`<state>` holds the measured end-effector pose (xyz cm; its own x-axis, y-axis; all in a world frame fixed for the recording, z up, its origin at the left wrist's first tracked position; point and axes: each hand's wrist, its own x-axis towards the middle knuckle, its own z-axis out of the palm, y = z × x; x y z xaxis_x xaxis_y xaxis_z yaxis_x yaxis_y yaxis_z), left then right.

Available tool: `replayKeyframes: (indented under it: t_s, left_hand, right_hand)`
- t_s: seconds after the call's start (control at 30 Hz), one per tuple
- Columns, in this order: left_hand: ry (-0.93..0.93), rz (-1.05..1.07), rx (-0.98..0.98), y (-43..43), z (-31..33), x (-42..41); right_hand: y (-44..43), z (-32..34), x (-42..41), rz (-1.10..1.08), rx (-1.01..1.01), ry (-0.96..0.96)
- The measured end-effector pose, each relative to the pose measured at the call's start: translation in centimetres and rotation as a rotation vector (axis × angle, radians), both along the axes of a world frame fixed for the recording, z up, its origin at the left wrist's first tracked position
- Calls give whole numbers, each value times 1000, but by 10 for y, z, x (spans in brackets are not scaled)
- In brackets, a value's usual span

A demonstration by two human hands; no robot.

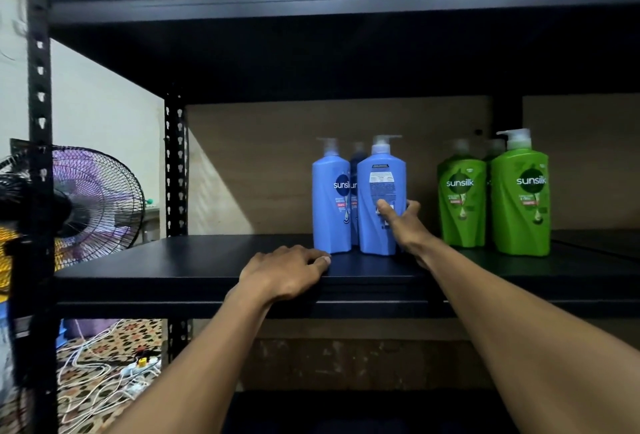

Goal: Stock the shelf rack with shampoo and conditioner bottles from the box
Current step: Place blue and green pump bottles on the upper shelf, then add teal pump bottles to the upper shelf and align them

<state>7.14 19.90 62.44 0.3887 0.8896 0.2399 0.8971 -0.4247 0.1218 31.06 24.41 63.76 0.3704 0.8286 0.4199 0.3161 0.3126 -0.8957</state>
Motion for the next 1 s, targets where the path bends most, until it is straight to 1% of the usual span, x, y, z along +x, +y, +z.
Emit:
replayKeyframes:
  t_s: [0.1, 0.17, 0.2, 0.27, 0.3, 0.37, 0.43, 0.5, 0.57, 0.63, 0.67, 0.73, 0.8, 0.87, 0.93, 1.0]
  left_hand:
    - [-16, 19, 9, 1, 0, 0]
    - [-38, 42, 50, -3, -3, 0]
    - [-52, 60, 96, -8, -6, -1]
    - [-62, 94, 256, -19, -13, 0]
    - [-73, 97, 347, -23, -19, 1]
    - [-158, 67, 479, -31, -38, 0]
    - [-242, 14, 572, -39, -62, -6]
    - [-315, -51, 633, -55, -90, -12]
    - [-445, -143, 627, -78, -122, -18]
    - [-544, -212, 593, -100, -157, -22]
    - [-567, -227, 575, -109, -176, -23]
    - [-583, -220, 478, -129, -227, -27]
    - [-584, -176, 361, -144, -283, -31]
    - [-583, -112, 221, -159, -346, -36]
    - [-569, -42, 83, -174, -405, -44]
    - [-515, 34, -44, -187, -460, -50]
  right_hand:
    - [-1, -1, 2, -32, -46, -36]
    - [-7, -1, -1, -137, -94, -124]
    - [-12, 0, -4, -203, -100, -156]
    - [-32, 0, -13, -271, -54, -195]
    - [-46, -2, -18, -282, 7, -247]
    - [-79, -18, -28, -267, 208, -403]
    - [-117, -48, -39, -211, 423, -455]
    - [-156, -88, -51, -180, 518, -490]
    - [-190, -136, -60, -142, 521, -516]
    - [-213, -189, -65, -86, 477, -527]
    - [-220, -214, -67, -58, 440, -523]
    - [-234, -271, -73, -19, 324, -453]
    - [-245, -328, -78, -7, 170, -394]
    - [-256, -388, -82, 10, 6, -374]
    - [-266, -440, -82, 39, -139, -372]
    - [-274, -487, -81, 66, -285, -395]
